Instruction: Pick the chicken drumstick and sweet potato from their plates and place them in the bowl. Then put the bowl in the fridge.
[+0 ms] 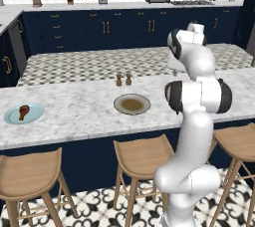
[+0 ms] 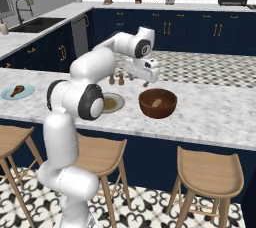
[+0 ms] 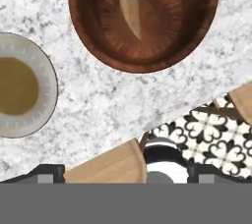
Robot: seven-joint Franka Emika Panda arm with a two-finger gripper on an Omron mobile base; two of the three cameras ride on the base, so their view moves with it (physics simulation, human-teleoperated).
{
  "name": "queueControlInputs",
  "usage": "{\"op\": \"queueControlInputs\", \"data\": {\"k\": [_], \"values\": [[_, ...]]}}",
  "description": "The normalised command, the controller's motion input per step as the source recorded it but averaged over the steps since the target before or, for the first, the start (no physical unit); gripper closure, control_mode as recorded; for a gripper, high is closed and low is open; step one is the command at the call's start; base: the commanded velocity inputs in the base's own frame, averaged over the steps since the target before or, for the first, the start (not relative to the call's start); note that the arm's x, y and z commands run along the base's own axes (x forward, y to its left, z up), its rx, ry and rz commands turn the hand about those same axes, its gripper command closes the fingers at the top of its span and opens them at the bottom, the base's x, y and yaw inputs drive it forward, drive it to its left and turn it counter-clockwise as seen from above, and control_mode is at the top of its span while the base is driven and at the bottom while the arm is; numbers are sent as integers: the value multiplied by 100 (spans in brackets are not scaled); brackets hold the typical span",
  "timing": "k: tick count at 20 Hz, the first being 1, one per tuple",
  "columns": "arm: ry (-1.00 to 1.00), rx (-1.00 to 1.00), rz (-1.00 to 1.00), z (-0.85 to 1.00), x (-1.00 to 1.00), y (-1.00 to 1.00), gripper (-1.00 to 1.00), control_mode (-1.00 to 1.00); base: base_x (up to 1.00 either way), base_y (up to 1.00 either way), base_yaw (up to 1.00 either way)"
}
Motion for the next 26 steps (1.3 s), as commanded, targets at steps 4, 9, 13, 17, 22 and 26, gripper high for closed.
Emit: {"op": "queueControlInputs", "data": {"k": [4, 9, 13, 17, 22, 26], "values": [[-29, -2, 0, 4, -100, 58, -100, -100, 0, 0, 0], [-71, -18, 0, 1, -100, 29, -100, -100, 0, 0, 0], [-35, -5, 6, 0, -67, 28, -100, 100, -14, 25, 5], [0, 0, 0, 0, 0, 0, -100, 100, -30, 100, 13], [0, 0, 0, 0, 0, 0, -100, 100, -8, 100, 5], [0, 0, 0, 0, 0, 0, -100, 100, 27, 100, -1]]}}
